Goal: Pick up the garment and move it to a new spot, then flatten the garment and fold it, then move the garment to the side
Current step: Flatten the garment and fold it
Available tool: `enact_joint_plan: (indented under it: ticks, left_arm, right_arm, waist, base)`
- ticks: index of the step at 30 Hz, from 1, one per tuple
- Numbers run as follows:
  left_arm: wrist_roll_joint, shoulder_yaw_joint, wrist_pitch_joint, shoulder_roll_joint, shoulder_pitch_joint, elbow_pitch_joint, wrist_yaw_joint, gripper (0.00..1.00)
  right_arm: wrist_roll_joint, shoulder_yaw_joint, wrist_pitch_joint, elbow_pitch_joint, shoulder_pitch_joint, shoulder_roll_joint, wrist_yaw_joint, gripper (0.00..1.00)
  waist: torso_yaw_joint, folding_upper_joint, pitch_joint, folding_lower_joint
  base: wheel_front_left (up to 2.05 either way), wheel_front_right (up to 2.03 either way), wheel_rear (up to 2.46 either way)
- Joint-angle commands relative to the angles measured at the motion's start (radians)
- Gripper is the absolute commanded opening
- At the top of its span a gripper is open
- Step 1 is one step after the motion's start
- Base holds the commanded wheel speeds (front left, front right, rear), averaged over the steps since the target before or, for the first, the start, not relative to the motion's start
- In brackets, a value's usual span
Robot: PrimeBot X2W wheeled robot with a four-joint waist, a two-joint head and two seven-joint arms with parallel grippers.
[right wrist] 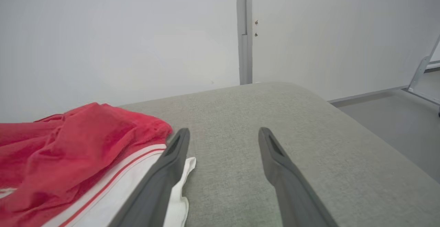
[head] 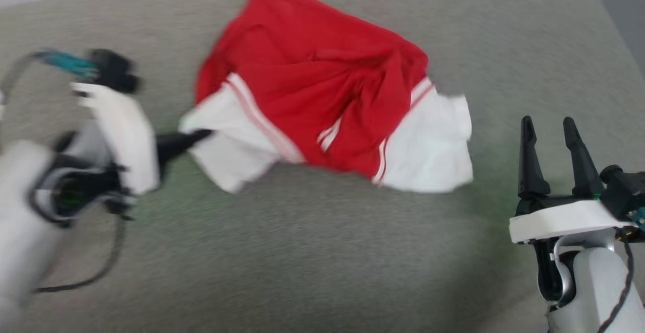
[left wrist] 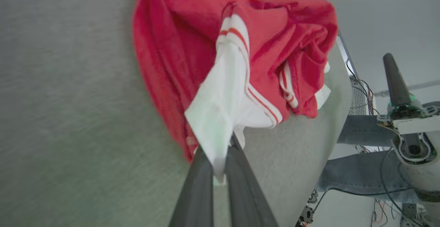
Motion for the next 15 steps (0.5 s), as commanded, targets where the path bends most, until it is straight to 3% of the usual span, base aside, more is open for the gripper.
enact_joint_plan:
  ticks: [1, 7, 15]
  left_arm:
    - [-0.02, 0.023, -0.014, 0.04, 0.024, -0.007, 0.003, 0.0]
    - [-0.017, 0.065, -0.024, 0.149, 0.057, 0.037, 0.026, 0.0]
    - [0.035, 0.045, -0.055, 0.165, 0.078, 0.17, 0.058, 0.0]
  right_arm:
    - [-0.018, 0.001, -0.005, 0.005, 0.003, 0.0, -0.001, 1.0]
    - [-0.047, 0.017, -0.005, 0.01, -0.02, 0.0, -0.001, 1.0]
    - [-0.07, 0.026, -0.005, 0.008, -0.023, -0.001, -0.001, 1.0]
  waist:
    - [0.086, 0.0, -0.044, 0.0]
    - [0.146, 0.0, -0.052, 0.0]
    - [0.134, 0.0, -0.042, 0.0]
  base:
    - [0.0, 0.0, 0.0]
    - [0.0, 0.0, 0.0]
    - [0.0, 0.0, 0.0]
